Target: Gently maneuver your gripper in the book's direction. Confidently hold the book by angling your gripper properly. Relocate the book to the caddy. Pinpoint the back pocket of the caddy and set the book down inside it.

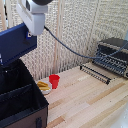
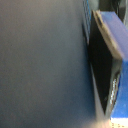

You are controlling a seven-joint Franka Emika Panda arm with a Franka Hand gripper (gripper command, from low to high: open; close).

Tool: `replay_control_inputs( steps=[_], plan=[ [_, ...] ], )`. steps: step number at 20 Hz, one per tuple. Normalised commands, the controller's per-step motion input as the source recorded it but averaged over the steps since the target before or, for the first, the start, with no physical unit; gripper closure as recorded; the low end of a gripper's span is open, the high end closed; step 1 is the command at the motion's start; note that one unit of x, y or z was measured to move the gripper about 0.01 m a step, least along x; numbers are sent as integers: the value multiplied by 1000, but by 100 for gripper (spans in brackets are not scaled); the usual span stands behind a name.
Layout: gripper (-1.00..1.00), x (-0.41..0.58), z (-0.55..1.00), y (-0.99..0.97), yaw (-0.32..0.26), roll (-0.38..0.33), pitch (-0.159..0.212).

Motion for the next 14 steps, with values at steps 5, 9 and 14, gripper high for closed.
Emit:
replay_control_inputs(
  steps=[5,9,14],
  plan=[
    [100,558,23,645,-50,0,92],
    [100,500,34,641,-62,0,87],
    [100,145,393,860,-80,-14,3]
  ],
)
